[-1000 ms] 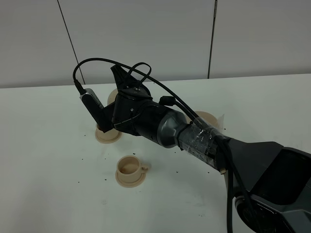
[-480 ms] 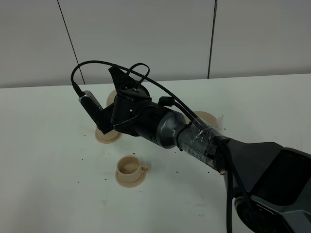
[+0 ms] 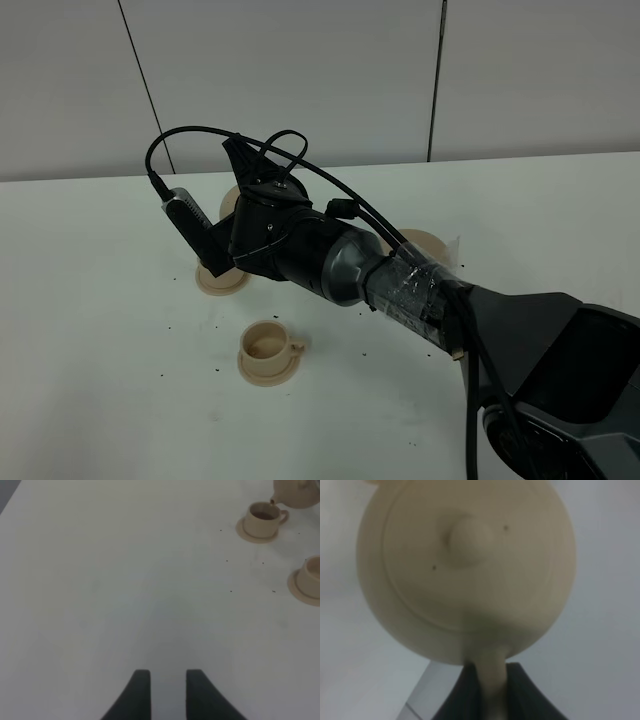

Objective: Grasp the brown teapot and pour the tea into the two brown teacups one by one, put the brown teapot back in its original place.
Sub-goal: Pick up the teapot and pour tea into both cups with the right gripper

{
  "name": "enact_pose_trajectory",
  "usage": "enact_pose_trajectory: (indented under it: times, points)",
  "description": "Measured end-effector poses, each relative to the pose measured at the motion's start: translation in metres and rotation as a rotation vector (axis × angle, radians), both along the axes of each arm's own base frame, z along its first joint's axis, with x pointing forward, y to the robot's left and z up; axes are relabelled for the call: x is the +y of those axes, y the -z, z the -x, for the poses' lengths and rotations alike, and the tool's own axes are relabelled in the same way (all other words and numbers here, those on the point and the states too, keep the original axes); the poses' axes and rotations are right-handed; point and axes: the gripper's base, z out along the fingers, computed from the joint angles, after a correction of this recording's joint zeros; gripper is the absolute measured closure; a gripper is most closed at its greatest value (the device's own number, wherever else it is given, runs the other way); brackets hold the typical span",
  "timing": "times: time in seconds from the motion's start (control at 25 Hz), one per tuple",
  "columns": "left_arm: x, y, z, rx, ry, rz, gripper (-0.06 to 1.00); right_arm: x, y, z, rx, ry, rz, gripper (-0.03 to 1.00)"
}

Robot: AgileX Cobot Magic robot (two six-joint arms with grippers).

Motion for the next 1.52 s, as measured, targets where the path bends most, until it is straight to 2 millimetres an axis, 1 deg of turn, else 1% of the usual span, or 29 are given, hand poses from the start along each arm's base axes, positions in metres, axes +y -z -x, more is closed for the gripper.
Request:
enact_pose_trajectory:
  times: [1.52]
  points:
    - [0.0000, 0.0000, 0.0000, 0.000, 0.001, -0.002, 0.70, 0.0009, -0.0003, -0.0001, -0.007, -0.022, 0.016, 0.88]
